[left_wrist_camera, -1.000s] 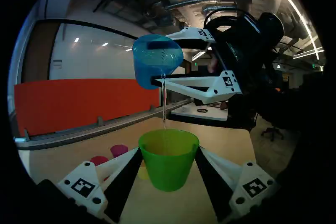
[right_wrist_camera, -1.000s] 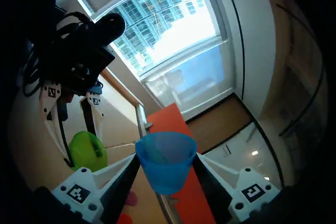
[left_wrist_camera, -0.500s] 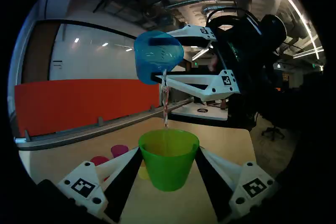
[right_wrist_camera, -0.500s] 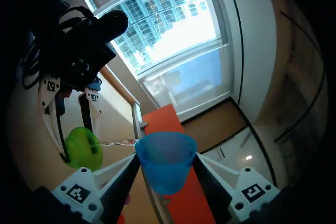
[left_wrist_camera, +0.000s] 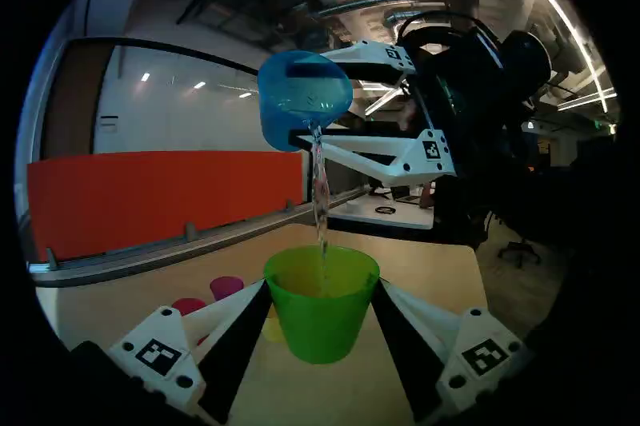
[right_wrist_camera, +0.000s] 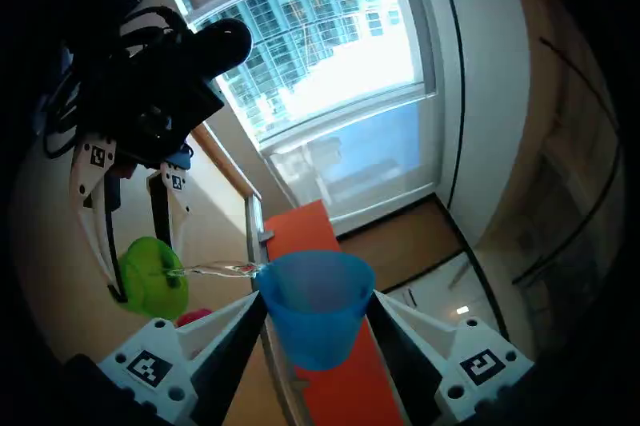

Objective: Pour water

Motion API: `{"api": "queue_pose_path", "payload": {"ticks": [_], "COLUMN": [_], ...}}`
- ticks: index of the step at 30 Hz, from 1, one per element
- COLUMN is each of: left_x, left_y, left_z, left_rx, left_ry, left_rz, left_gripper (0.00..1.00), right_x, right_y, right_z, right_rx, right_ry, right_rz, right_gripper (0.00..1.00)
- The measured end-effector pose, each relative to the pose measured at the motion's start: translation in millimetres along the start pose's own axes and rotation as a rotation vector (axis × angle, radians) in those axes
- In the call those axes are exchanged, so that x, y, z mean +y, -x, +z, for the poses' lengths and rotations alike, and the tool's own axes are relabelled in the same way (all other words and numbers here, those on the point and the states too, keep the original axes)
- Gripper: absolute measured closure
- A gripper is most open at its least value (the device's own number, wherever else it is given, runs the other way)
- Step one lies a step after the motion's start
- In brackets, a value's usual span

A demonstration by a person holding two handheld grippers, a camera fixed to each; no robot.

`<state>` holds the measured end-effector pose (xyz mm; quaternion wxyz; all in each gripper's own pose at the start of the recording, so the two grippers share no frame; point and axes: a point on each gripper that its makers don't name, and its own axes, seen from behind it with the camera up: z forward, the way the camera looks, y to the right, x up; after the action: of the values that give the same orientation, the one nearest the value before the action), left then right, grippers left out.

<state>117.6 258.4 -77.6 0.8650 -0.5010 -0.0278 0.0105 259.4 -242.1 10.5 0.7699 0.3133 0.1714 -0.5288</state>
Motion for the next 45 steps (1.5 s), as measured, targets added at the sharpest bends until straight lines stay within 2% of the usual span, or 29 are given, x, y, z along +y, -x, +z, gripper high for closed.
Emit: {"api": "queue_pose_path", "payload": {"ticks": [45], "left_x": [-1.4], "left_y": [0], "left_z": [-0.8], "left_rx": [0.002], "left_ry": [0.000], "left_rz": [0.004], "left_gripper": [0.15], "right_x": [17], "right_y": [-2], "right_z": [9.0], "right_rx": [-0.004], "right_ry": [0.047], "right_rz": [-0.179], "right_gripper": [0.12]}}
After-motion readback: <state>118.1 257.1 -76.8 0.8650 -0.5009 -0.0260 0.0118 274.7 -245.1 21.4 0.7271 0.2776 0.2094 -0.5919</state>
